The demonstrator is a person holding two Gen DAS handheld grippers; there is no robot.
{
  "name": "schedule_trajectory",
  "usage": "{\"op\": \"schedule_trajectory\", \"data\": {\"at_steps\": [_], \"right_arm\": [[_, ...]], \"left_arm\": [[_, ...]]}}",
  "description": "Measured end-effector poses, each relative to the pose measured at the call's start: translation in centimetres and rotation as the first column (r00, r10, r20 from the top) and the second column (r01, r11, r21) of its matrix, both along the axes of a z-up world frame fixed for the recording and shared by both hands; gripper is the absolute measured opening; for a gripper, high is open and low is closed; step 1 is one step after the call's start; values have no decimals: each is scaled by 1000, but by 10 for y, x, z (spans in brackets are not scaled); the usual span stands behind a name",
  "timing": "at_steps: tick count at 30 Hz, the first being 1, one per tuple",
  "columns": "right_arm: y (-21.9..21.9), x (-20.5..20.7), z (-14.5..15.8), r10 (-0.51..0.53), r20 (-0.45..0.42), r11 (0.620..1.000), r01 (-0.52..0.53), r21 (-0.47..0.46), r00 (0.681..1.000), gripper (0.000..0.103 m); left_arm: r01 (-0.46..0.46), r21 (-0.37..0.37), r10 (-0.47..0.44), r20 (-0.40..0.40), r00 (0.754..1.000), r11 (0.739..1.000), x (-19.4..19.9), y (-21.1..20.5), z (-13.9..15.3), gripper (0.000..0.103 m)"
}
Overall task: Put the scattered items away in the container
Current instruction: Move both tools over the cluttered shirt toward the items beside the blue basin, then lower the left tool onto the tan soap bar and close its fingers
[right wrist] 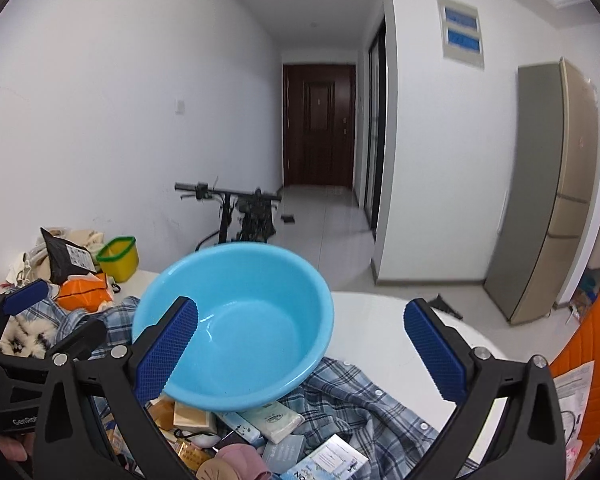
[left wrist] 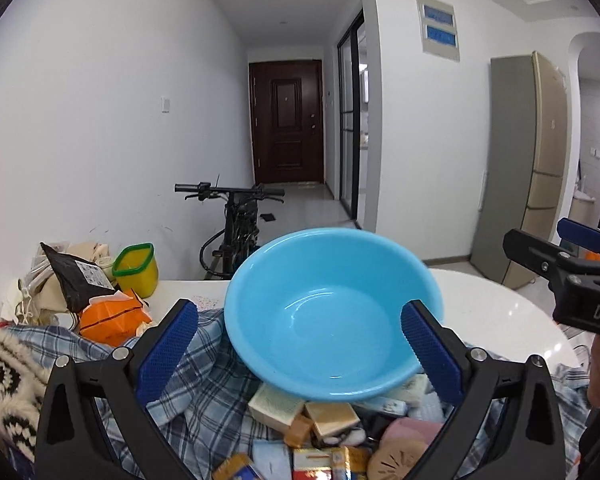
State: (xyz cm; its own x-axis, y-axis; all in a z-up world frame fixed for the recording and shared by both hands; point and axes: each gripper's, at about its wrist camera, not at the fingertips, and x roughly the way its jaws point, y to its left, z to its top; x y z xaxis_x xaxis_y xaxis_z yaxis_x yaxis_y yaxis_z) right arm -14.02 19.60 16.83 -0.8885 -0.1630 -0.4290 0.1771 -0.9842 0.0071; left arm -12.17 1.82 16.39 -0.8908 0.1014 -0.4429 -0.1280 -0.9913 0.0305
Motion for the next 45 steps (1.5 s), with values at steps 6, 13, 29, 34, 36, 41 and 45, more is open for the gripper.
{"op": "schedule_trajectory", "data": {"at_steps": [6,13,29,34,36,41,45], "right_arm": [[0,-46,-15,-8,100,1000,9,-8,995,103],[-8,-70,-19,41,146,999,-44,19,988,103],[-2,-50,-64,218,339,926,-304,224,915,103],[2,-32,-77,273,438,890,-398,223,856,103],[4,-27,-81,289,467,886,-418,200,835,103],[3,-20,-88,295,488,888,-424,178,822,103],[7,-17,-92,308,514,885,-440,155,801,103]], "left_arm": [[3,-23,-2,42,999,1000,-41,3,-2,103],[15,-44,-11,84,996,999,-72,3,-11,103],[318,-154,-229,424,876,935,-60,12,-82,103],[385,-191,-264,461,847,903,-40,21,-97,103],[400,-210,-275,452,849,892,-33,25,-97,103],[412,-176,-306,430,849,894,-18,29,-90,103],[517,-175,-398,451,799,838,-5,46,-92,103]]}}
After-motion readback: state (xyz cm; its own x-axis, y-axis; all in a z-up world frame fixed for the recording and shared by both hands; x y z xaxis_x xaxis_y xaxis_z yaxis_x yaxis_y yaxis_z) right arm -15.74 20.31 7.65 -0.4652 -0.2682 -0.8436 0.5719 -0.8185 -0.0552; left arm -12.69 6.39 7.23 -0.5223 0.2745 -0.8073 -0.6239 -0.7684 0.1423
